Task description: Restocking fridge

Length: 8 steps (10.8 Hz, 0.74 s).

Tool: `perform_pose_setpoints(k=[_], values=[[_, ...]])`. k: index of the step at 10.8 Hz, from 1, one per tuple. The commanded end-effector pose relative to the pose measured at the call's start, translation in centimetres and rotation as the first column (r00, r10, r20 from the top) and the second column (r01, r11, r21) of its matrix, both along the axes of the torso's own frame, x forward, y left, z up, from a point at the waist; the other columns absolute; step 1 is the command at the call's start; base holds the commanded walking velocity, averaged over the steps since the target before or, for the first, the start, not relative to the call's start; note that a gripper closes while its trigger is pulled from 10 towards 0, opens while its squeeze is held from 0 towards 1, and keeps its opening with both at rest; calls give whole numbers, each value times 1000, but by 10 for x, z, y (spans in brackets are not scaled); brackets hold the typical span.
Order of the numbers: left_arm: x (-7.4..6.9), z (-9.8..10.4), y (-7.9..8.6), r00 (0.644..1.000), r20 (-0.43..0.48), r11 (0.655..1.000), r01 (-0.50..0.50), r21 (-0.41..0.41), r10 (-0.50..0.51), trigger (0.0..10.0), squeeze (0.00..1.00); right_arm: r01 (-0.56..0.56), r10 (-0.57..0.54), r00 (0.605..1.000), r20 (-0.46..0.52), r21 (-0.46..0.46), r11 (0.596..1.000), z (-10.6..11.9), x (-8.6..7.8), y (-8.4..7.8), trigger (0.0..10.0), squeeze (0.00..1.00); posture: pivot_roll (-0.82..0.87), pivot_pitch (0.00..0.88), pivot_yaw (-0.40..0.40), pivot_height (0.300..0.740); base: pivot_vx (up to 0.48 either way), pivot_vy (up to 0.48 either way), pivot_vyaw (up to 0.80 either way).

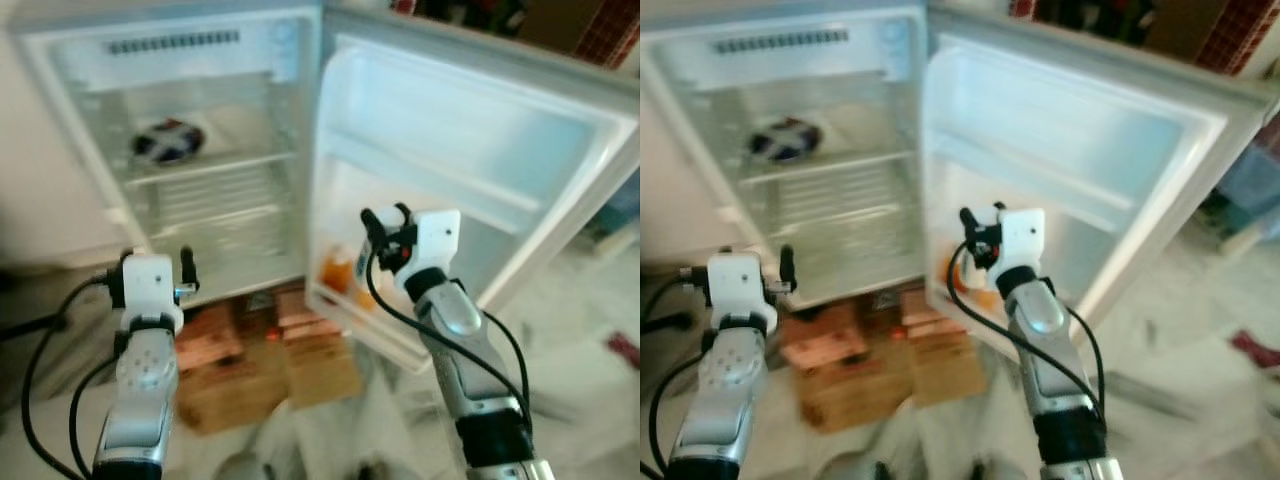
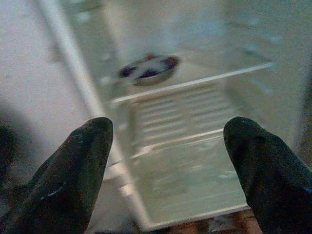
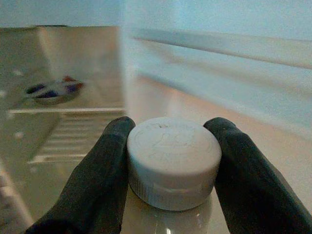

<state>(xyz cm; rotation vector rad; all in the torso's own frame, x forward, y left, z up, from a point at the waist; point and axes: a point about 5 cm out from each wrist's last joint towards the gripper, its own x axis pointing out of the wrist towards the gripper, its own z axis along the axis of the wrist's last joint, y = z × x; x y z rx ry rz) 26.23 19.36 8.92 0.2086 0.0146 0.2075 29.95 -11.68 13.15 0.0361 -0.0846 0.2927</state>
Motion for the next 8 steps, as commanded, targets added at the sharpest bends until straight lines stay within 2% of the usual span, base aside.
perform_pose_setpoints(k=[1,3,8], values=[[-1,-1,-7,999,-2,999,37,4,-37,10000,0,39,-39,999,21,-2,999,5,0,-11,10000,0,62,50,-21,740,300,0,0],[-2,0,-9,999,7,998,41,-42,-41,10000,0,49,-49,999,22,-7,999,5,0,-13,10000,0,63,53,-21,740,0,0,0],[-6,-5,-16,995,-25,994,96,-43,-97,10000,0,71,-72,997,-21,-15,997,-8,-2,-15,10000,0,76,67,-26,736,0,0,0]])
